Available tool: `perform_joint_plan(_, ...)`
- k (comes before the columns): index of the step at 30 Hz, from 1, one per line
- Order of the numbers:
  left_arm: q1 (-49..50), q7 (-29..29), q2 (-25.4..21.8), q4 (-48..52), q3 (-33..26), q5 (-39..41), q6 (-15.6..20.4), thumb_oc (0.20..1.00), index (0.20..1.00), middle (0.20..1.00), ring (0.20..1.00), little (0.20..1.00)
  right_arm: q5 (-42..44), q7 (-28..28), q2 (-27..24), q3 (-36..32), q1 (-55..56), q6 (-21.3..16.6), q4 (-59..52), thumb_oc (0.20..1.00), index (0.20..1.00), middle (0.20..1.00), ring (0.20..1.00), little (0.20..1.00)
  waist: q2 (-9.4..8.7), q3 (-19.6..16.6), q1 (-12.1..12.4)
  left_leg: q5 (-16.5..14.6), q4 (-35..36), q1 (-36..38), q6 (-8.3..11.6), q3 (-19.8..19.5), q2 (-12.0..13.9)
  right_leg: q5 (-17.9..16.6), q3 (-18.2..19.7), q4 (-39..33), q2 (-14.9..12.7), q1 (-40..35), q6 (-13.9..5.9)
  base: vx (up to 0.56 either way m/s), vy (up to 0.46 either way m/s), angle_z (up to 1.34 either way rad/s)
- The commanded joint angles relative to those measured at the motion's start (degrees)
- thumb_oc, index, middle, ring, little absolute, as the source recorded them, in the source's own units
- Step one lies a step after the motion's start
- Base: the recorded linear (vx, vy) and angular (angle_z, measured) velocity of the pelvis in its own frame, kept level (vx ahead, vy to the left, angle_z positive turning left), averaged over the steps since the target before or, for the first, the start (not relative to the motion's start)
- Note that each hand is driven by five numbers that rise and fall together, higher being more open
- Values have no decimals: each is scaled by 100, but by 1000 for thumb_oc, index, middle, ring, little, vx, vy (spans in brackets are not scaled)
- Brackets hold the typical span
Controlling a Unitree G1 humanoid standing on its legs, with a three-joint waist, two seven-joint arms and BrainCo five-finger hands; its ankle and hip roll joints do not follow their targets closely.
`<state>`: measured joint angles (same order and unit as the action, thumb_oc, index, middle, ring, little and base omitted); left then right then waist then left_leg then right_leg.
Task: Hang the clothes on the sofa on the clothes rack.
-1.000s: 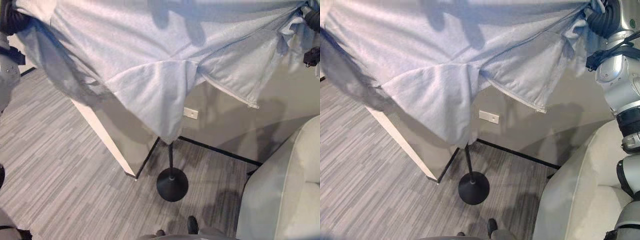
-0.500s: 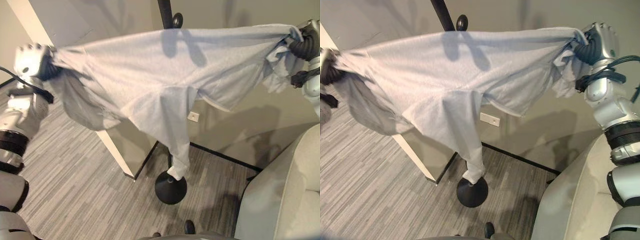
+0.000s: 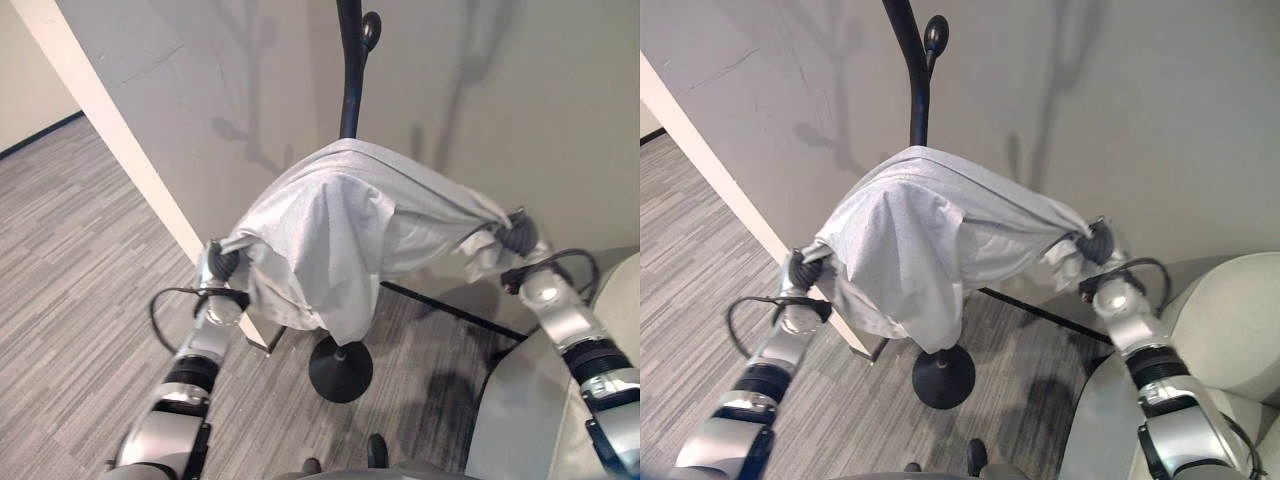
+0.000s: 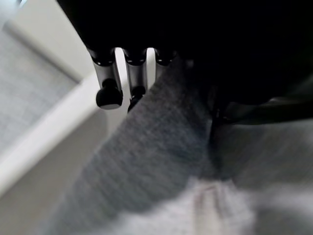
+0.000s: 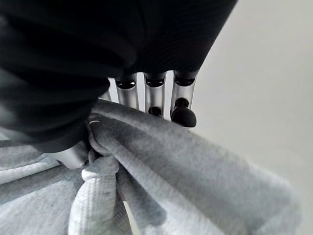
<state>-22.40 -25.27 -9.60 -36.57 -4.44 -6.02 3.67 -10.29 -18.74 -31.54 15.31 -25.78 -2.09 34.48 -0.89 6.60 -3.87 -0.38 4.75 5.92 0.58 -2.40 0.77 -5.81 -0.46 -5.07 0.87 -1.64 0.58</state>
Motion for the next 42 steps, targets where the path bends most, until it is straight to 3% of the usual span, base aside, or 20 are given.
perform_joint_plan(1,-4,382,113,350,-183,1096,257,542,542,542,542,542,-86,-23,32,-201,193,-187,239,200,200,200,200,200,32,-474,-44,492,25,-252,63,99,456,-102,508,7,-386,-162,-364,0,0,0)
perform_joint_plan(2,-4,382,113,350,-182,1096,257,542,542,542,542,542,-86,-23,32,-201,193,-187,239,200,200,200,200,200,32,-473,-43,492,25,-250,63,99,456,-102,509,7,-386,-163,-364,0,0,0)
perform_joint_plan(3,179,608,400,657,-275,1547,261,1000,1000,1000,1000,1000,-107,110,263,-226,454,-237,104,200,200,200,200,200,71,-529,-50,553,25,-268,71,93,468,-144,516,7,-385,-136,-366,0,0,0)
perform_joint_plan(7,539,979,683,1054,-326,2130,174,1000,1000,1000,1000,1000,-143,449,482,-115,813,-287,-238,200,200,200,200,200,151,-620,-51,564,25,-260,83,87,490,-135,525,7,-370,-120,-366,0,0,0)
perform_joint_plan(9,990,1283,777,1382,-482,2514,137,1000,1000,1000,1000,1000,-54,873,675,71,1166,-376,-522,200,200,200,200,200,208,-696,-20,619,25,-255,101,71,523,-124,544,7,-365,-103,-360,0,0,0)
perform_joint_plan(13,1111,1357,780,1316,-523,2594,129,1000,1000,1000,1000,1000,-43,949,694,117,1230,-396,-546,200,200,200,200,200,222,-716,-10,629,25,-260,105,71,532,-118,540,7,-365,-97,-358,0,0,0)
perform_joint_plan(16,1643,1738,908,838,-813,2931,23,1000,1000,1000,1000,1000,-151,1296,757,375,1527,-460,-316,200,200,200,200,200,311,-774,52,653,25,-276,121,63,564,-95,533,7,-387,-83,-349,0,0,0)
perform_joint_plan(21,1977,1732,940,-282,-1227,2841,11,1000,1000,1000,1000,1000,-33,1451,858,423,1711,-442,-131,200,200,200,200,200,356,-803,98,634,25,-289,150,38,554,-63,523,7,-414,-60,-350,4,6,0)
perform_joint_plan(23,1975,1734,939,-286,-1229,2841,14,1000,1000,1000,1000,1000,-32,1451,859,424,1710,-442,-131,200,200,200,200,200,356,-802,96,633,25,-289,150,37,554,-62,522,7,-413,-61,-350,0,0,0)
perform_joint_plan(24,2008,1669,899,-797,-1366,2762,55,1000,1000,1000,1000,1000,86,1475,925,393,1726,-435,-82,1000,1000,1000,1000,1000,345,-820,122,618,25,-294,160,31,546,-62,522,7,-430,-54,-357,0,0,0)
perform_joint_plan(33,2268,1652,836,-2152,-1674,2730,146,1000,1000,1000,1000,1000,757,1445,1187,-118,2051,-328,23,1000,1000,1000,1000,1000,259,-889,225,564,25,-313,198,1,502,-87,510,7,-481,-22,-385,0,0,0)
perform_joint_plan(36,2496,1719,751,-2891,-1705,2669,220,1000,1000,1000,1000,1000,1985,1735,1481,-845,2590,-335,-236,1000,1000,1000,1000,1000,181,-986,241,455,25,-279,242,71,496,-107,461,7,-498,22,-415,1,3,-2)
perform_joint_plan(37,2498,1721,750,-2893,-1702,2669,222,1000,1000,1000,1000,1000,1987,1737,1481,-847,2594,-333,-238,1000,1000,1000,1000,1000,180,-990,245,453,25,-280,242,74,496,-106,463,7,-498,24,-415,5,-1,-13)
perform_joint_plan(39,2640,1840,757,-2989,-1628,2720,234,1000,1000,1000,1000,1000,3166,2259,1813,-1223,3067,-281,-326,1000,1000,1000,1000,1000,60,-1081,249,412,25,-259,270,93,502,-145,448,29,-503,57,-395,-5,-9,-19)
perform_joint_plan(41,2679,2034,754,-2906,-1463,2774,273,1000,1000,1000,1000,1000,4042,2870,2175,-1780,3000,-260,699,1000,1000,1000,1000,1000,-40,-1127,285,427,25,-278,267,79,495,-195,438,81,-504,127,-362,-21,-16,-7)
perform_joint_plan(42,2660,2121,767,-2972,-1405,2740,279,1000,1000,1000,1000,1000,4064,2862,2237,-2003,2937,-266,1255,1000,1000,1000,1000,1000,-47,-1137,275,419,25,-275,258,74,494,-193,437,93,-502,126,-355,4,-6,-7)
